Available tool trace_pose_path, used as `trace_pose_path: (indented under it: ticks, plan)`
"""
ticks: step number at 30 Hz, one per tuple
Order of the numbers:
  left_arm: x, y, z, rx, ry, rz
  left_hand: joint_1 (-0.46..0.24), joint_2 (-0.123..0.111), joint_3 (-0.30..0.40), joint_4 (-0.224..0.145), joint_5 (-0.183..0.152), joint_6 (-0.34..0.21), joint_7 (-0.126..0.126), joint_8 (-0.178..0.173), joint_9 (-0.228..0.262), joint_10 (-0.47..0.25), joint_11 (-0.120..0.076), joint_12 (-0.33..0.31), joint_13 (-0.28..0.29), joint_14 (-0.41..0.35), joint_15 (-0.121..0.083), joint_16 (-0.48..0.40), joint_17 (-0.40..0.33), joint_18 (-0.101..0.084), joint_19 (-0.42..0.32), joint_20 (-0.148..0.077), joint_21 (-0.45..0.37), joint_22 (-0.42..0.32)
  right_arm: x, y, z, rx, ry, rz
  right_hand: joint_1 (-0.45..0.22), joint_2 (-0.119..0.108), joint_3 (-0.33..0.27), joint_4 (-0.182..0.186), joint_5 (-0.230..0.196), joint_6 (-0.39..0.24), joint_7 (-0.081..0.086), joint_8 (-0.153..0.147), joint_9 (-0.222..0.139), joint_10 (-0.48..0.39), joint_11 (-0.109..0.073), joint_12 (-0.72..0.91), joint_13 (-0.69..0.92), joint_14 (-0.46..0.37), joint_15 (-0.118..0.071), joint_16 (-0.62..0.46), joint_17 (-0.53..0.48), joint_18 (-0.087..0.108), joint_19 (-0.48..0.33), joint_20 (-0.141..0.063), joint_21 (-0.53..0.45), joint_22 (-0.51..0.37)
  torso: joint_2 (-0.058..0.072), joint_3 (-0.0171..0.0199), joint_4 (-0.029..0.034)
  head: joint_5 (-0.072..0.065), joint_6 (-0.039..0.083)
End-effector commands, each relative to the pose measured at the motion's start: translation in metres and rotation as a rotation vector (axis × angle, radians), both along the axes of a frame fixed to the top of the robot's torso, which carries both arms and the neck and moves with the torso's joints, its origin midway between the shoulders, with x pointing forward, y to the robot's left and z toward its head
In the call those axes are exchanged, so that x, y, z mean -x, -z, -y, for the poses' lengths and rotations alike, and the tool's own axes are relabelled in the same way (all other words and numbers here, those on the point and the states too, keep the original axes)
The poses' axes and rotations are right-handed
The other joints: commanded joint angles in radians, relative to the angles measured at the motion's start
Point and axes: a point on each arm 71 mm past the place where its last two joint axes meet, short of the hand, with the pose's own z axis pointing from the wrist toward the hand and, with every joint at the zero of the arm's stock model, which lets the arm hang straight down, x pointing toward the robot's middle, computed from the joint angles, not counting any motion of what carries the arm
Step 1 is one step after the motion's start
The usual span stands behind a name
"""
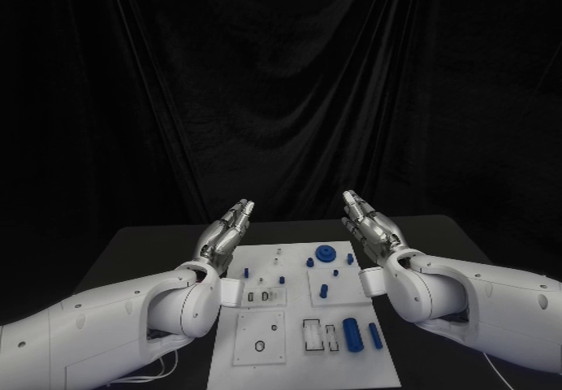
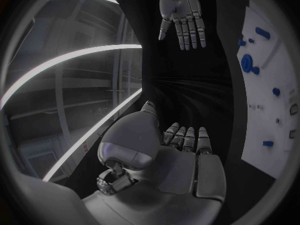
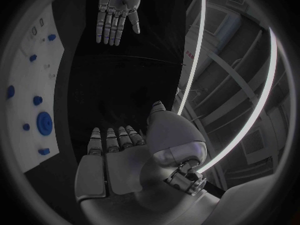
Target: Assemble the parts on the task board
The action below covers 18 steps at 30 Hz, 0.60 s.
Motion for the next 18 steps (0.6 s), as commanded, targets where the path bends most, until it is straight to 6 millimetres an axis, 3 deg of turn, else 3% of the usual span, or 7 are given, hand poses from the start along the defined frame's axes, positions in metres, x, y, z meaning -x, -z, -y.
trace_pose_path:
  ticks: [1, 10, 11, 13, 16, 17, 18]
  plan:
    - [0.004, -0.012, 0.010, 0.229, 0.155, 0.036, 0.042, 0.003, -0.001, 0.013, 0.016, 0.014, 0.005, 0.005, 0.002, 0.003, 0.020, -0.007, -0.001, 0.000, 0.042, -0.004, -0.001, 0.053, -0.001, 0.085, -0.003, -0.001, 0.003, -0.003, -0.008, -0.169, -0.181, -0.085, 0.030, 0.003, -0.006, 0.003, 0.009, 0.002, 0.018, 0.012, 0.004, -0.001, 0.020, -0.005, -0.001, 0.000, 0.015, -0.005, -0.001, 0.014, 0.001, 0.019, -0.007, -0.001, 0.000, 0.0001, 0.0000, 0.000, 0.000]
    - [0.009, -0.019, 0.015, 0.406, 0.283, 0.042, 0.071, 0.003, 0.008, 0.012, 0.052, 0.042, 0.017, 0.009, 0.006, 0.009, 0.042, -0.004, 0.001, 0.000, 0.095, -0.004, -0.001, 0.063, -0.001, 0.145, -0.003, -0.001, 0.005, -0.008, -0.007, -0.274, -0.319, -0.132, 0.046, 0.000, -0.003, 0.002, 0.010, 0.020, 0.049, 0.055, 0.013, -0.001, 0.053, -0.005, -0.001, 0.000, 0.067, -0.005, -0.001, 0.010, 0.001, 0.060, -0.007, -0.001, 0.000, 0.0001, 0.0000, 0.000, 0.000]
    - [0.010, -0.019, 0.015, 0.419, 0.291, 0.042, 0.082, 0.002, 0.012, 0.010, 0.065, 0.055, 0.021, 0.012, 0.008, 0.023, 0.049, 0.002, 0.006, 0.000, 0.110, -0.004, -0.001, 0.064, -0.001, 0.159, -0.003, -0.001, 0.006, -0.009, -0.007, -0.281, -0.328, -0.135, 0.049, -0.001, -0.003, 0.002, 0.010, 0.024, 0.055, 0.062, 0.015, -0.001, 0.060, -0.005, -0.001, 0.000, 0.073, -0.005, -0.001, 0.009, 0.001, 0.065, -0.007, -0.001, 0.000, 0.0001, 0.0000, 0.000, 0.000]
    - [0.010, -0.020, 0.015, 0.437, 0.302, 0.043, 0.104, 0.000, 0.019, 0.009, 0.095, 0.064, 0.026, 0.014, 0.009, 0.041, 0.062, 0.014, 0.012, 0.000, 0.115, -0.004, -0.001, 0.064, 0.003, 0.170, 0.000, 0.002, 0.006, -0.009, -0.006, -0.290, -0.340, -0.139, 0.056, -0.003, -0.001, 0.001, 0.014, 0.031, 0.062, 0.076, 0.017, -0.001, 0.069, -0.005, -0.001, 0.000, 0.084, -0.005, -0.001, 0.010, 0.001, 0.078, -0.007, -0.001, 0.000, 0.0001, 0.0000, 0.000, 0.000]
    - [0.011, -0.020, 0.015, 0.450, 0.310, 0.043, 0.116, 0.000, 0.024, 0.009, 0.109, 0.075, 0.034, 0.017, 0.011, 0.050, 0.071, 0.023, 0.016, 0.000, 0.116, -0.004, -0.001, 0.065, 0.005, 0.174, 0.002, 0.004, 0.006, -0.010, -0.006, -0.296, -0.346, -0.141, 0.073, -0.009, 0.003, 0.001, 0.030, 0.053, 0.086, 0.112, 0.023, 0.000, 0.103, 0.000, 0.001, 0.000, 0.097, -0.005, -0.001, 0.010, 0.004, 0.089, -0.003, 0.002, 0.000, 0.0001, 0.0000, 0.000, 0.000]
    - [0.011, -0.020, 0.015, 0.451, 0.311, 0.043, 0.143, -0.002, 0.035, 0.007, 0.146, 0.092, 0.048, 0.022, 0.013, 0.058, 0.077, 0.036, 0.019, 0.001, 0.120, -0.001, 0.000, 0.064, 0.008, 0.176, 0.005, 0.006, 0.006, -0.010, -0.006, -0.296, -0.346, -0.141, 0.078, -0.010, 0.004, 0.001, 0.035, 0.058, 0.091, 0.119, 0.024, 0.001, 0.106, 0.003, 0.002, 0.000, 0.099, -0.005, -0.001, 0.010, 0.005, 0.091, -0.002, 0.003, 0.000, 0.0001, 0.0000, 0.000, 0.000]
    - [0.000, -0.022, -0.013, 0.319, 0.326, 0.239, 0.173, -0.006, 0.045, 0.004, 0.180, 0.112, 0.058, 0.029, 0.016, 0.070, 0.091, 0.063, 0.025, 0.007, 0.133, 0.010, 0.005, 0.064, 0.017, 0.182, 0.011, 0.010, 0.010, -0.014, 0.011, -0.291, -0.420, -0.097, 0.093, -0.014, 0.008, -0.001, 0.054, 0.070, 0.096, 0.135, 0.027, 0.004, 0.112, 0.012, 0.005, 0.000, 0.111, -0.005, -0.001, 0.008, 0.010, 0.100, 0.002, 0.006, 0.042, -0.0031, 0.0126, -0.005, -0.089]
